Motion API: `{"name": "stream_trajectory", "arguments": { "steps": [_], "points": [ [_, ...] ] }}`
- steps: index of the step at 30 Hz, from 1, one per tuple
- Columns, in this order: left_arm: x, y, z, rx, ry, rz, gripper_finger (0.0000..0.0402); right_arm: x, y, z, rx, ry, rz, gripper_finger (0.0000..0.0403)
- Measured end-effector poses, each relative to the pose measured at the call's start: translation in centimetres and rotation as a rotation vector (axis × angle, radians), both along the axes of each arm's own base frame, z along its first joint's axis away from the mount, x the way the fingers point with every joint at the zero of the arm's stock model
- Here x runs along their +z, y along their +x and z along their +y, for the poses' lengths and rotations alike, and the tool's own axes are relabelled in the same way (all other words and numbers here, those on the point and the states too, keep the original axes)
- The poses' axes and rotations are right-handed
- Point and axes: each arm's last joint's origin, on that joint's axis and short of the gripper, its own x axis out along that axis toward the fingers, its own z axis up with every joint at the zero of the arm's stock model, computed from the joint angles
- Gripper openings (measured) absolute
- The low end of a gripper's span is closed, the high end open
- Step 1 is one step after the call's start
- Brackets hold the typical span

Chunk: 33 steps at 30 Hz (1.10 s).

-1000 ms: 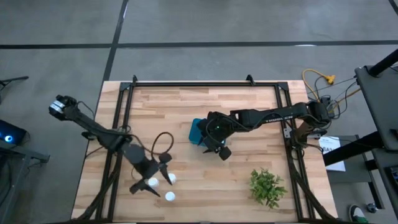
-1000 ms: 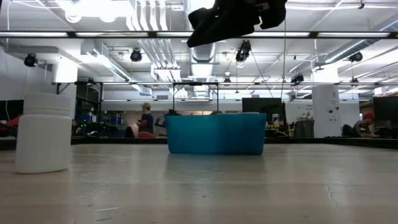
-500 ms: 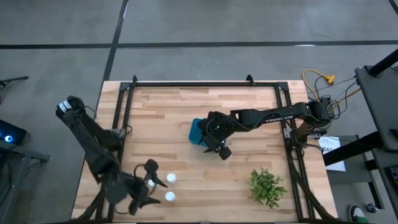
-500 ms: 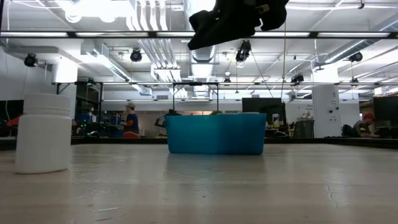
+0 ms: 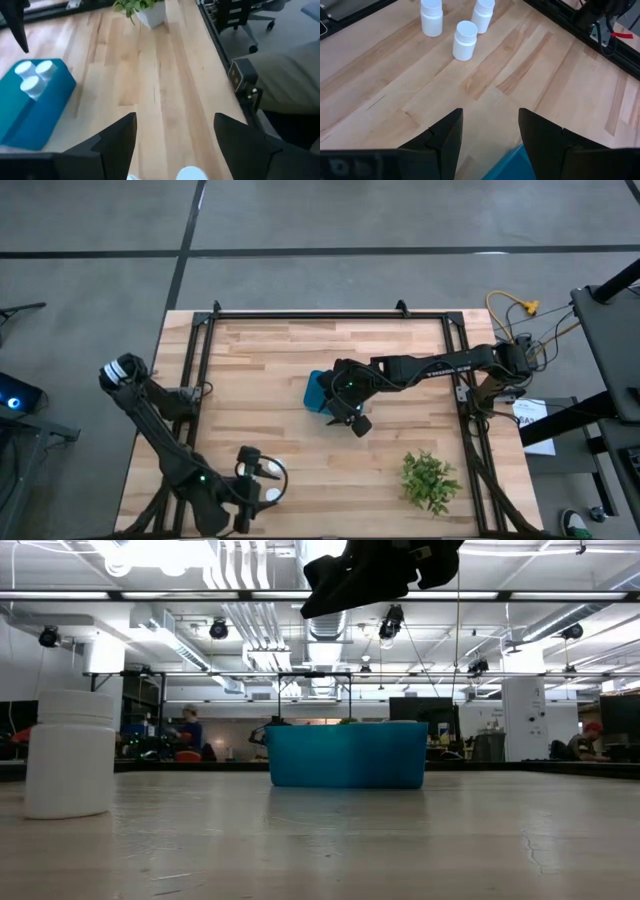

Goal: Pick and place pill bottles into a basket
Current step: Put the white pill bottle into the blue bin

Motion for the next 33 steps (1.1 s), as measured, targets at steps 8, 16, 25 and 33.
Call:
{"name": "stream_trajectory", "arguments": {
  "steps": [8, 16, 25, 33],
  "points": [
    [3.2, -0.6, -1.5, -0.135, -0.002, 0.198, 0.0242, 0.0, 0.0, 0.0, 0.003, -0.003, -0.004, 0.0183],
    [6.0, -0.5, -1.7, -0.311, 0.136, 0.355, 0.0242, 0.1, 0.1, 0.0, 0.001, -0.002, -0.011, 0.0183],
    [3.7, 0.5, -3.1, -0.349, 0.401, 0.69, 0.0242, 0.1, 0.1, 0.0, 0.001, -0.002, -0.009, 0.0183],
    [1.8, 2.3, -5.6, -0.386, 0.579, 0.855, 0.0242, 0.1, 0.1, 0.0, -0.001, 0.0, -0.009, 0.0183]
  ]
}}
